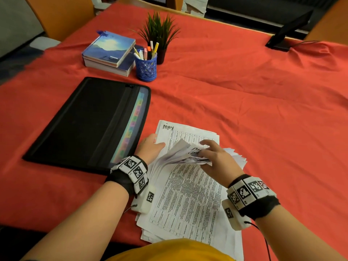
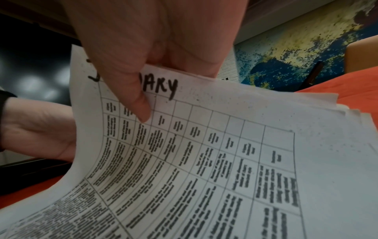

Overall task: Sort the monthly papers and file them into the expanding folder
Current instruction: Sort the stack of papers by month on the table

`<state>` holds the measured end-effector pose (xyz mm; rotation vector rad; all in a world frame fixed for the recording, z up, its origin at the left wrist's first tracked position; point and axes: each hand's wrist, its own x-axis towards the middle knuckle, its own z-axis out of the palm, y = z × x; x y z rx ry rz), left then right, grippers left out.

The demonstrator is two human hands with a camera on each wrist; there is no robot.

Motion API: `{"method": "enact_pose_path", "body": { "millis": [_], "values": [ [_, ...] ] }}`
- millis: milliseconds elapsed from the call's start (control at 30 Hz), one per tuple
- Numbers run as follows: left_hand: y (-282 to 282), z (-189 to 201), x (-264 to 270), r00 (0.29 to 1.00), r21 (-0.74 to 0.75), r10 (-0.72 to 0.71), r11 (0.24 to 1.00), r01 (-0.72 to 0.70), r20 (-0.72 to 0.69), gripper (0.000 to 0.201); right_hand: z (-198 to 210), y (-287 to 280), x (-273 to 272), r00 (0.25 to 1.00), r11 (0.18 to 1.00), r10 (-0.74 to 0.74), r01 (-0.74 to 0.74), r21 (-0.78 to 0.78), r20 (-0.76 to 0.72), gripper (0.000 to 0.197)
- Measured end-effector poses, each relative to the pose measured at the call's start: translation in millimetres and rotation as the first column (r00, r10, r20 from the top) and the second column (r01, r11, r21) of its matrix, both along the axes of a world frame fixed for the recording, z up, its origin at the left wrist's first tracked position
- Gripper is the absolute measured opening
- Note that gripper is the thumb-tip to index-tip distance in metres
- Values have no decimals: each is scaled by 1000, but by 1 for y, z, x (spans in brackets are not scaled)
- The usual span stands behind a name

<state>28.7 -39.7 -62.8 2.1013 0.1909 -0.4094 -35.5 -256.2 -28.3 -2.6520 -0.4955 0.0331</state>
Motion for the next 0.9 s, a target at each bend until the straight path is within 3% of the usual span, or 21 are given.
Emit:
{"method": "enact_pose_path", "body": {
  "millis": [167,267,367,433,533,633,700,800,900],
  "values": [
    [1,3,13,990,15,-96,995,98,-99,8,-1,2,1,999,999,-28,27,-28,-46,19],
    [3,-2,18,982,46,-157,986,163,-108,21,-2,0,2,997,999,-41,39,-31,-61,19],
    [3,-3,14,980,23,-196,980,196,-22,38,-1,-3,1,996,999,-49,48,-20,-68,23],
    [6,0,9,977,-26,-207,978,209,57,38,1,-5,0,997,999,-44,44,-3,-59,27],
    [11,5,4,965,-193,-256,946,261,50,8,3,-8,1,999,999,-35,36,14,-23,28],
    [15,17,-1,943,-290,-329,908,301,-51,19,5,-10,3,1000,1000,-16,16,6,-7,25],
    [13,23,-2,963,-305,-264,923,236,-55,23,5,-11,4,1000,1000,1,-1,-8,25,23],
    [7,20,0,998,-256,-55,965,49,-16,32,5,-9,5,998,999,36,-35,-18,57,23],
    [-1,11,5,999,-122,-45,992,43,-16,24,3,-9,4,997,999,40,-39,-20,63,23]
  ]
}}
